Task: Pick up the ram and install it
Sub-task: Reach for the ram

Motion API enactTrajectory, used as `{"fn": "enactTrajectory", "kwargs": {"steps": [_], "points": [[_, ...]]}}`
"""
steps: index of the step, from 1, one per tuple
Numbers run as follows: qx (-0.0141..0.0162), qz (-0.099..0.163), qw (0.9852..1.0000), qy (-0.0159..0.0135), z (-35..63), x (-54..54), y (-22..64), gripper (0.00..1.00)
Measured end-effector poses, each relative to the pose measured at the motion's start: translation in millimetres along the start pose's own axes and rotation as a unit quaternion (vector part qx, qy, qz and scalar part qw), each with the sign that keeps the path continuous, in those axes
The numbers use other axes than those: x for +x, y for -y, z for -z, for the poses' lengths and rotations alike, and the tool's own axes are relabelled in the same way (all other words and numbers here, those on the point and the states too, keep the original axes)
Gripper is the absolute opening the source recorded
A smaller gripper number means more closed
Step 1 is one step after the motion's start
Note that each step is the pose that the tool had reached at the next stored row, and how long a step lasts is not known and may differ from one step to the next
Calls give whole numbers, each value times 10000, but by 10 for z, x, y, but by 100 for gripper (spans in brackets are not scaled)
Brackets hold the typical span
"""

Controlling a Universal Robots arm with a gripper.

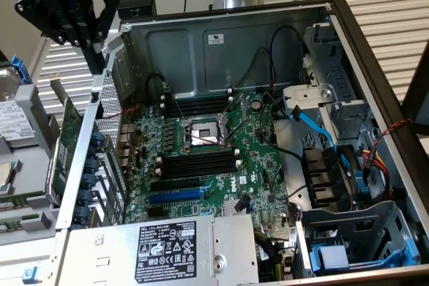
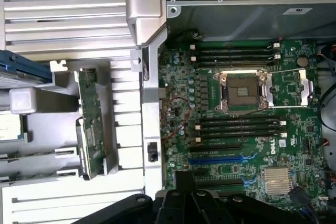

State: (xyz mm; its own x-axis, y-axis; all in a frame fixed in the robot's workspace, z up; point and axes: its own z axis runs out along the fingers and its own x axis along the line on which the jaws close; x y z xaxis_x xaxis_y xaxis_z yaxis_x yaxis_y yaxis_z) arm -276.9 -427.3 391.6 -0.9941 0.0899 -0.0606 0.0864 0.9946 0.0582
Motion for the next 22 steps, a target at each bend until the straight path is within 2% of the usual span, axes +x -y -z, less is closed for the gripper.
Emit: {"fn": "enactTrajectory", "kwargs": {"steps": [8, 12, 20, 21, 22], "points": [[-12, -2, 10000, -18, 9, 360, 60, 10], [-14, -3, 10000, -38, 9, 519, 78, 10], [-11, -12, 9999, -135, 14, 718, 99, 10], [-9, -14, 9999, -156, 16, 737, 101, 10], [-6, -15, 9998, -190, 17, 757, 104, 10]]}}
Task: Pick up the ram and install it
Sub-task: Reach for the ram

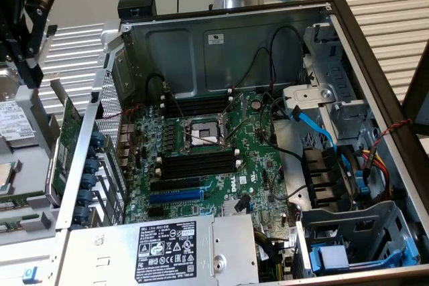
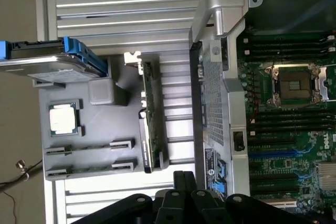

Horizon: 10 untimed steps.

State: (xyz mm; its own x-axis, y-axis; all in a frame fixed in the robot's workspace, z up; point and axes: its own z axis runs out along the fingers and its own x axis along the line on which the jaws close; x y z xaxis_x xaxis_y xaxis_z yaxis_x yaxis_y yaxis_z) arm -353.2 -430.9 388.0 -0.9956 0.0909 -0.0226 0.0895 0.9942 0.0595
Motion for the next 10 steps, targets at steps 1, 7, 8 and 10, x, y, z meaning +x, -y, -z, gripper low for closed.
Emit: {"fn": "enactTrajectory", "kwargs": {"steps": [1, 7, 8, 10], "points": [[4, -2, 10000, -38, 1, 23, 3, 10], [17, -11, 9998, -188, 7, 239, 27, 10], [19, -12, 9998, -203, 8, 278, 31, 10], [21, -13, 9997, -230, 10, 352, 38, 10]]}}
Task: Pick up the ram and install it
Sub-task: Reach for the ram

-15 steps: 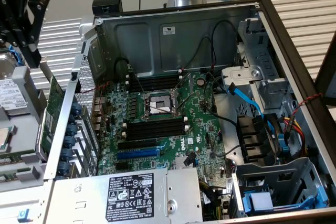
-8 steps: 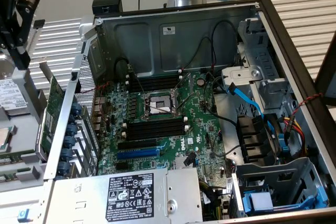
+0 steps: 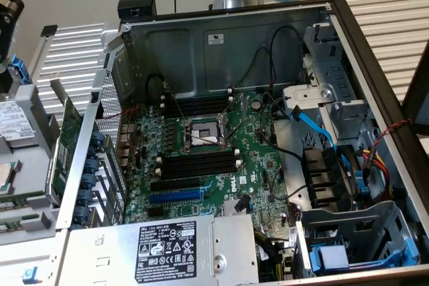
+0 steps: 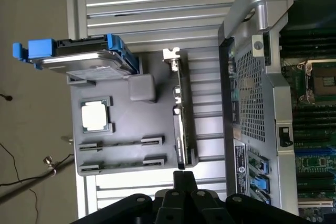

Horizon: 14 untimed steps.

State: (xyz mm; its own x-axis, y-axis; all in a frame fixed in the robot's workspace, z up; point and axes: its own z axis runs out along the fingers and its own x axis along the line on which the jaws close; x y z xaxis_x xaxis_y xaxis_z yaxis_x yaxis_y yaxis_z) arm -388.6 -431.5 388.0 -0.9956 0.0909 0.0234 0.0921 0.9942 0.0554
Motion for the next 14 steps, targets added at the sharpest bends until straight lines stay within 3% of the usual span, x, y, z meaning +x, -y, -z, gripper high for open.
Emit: {"fn": "enactTrajectory", "kwargs": {"steps": [6, 14], "points": [[-3, -2, 10000, -37, -4, 224, 21, 10], [-2, 2, 10000, -41, -7, 423, 39, 10]]}}
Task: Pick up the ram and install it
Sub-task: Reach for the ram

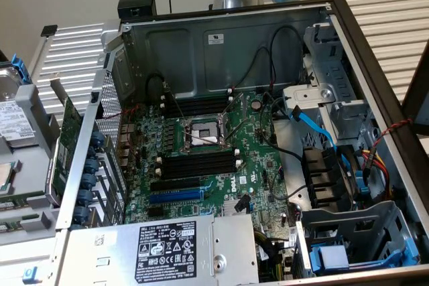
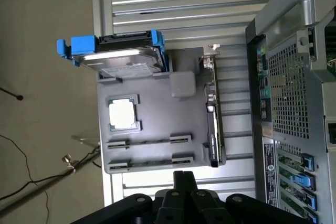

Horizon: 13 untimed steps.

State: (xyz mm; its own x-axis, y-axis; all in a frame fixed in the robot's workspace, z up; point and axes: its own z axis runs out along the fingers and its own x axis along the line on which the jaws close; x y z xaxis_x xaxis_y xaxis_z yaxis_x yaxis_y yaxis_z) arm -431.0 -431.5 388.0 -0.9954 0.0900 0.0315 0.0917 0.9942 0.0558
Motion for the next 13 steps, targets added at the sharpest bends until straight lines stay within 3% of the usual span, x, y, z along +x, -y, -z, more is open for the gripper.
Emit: {"fn": "enactTrajectory", "kwargs": {"steps": [13], "points": [[5, 107, 9999, -6, -9, 304, 26, 10]]}}
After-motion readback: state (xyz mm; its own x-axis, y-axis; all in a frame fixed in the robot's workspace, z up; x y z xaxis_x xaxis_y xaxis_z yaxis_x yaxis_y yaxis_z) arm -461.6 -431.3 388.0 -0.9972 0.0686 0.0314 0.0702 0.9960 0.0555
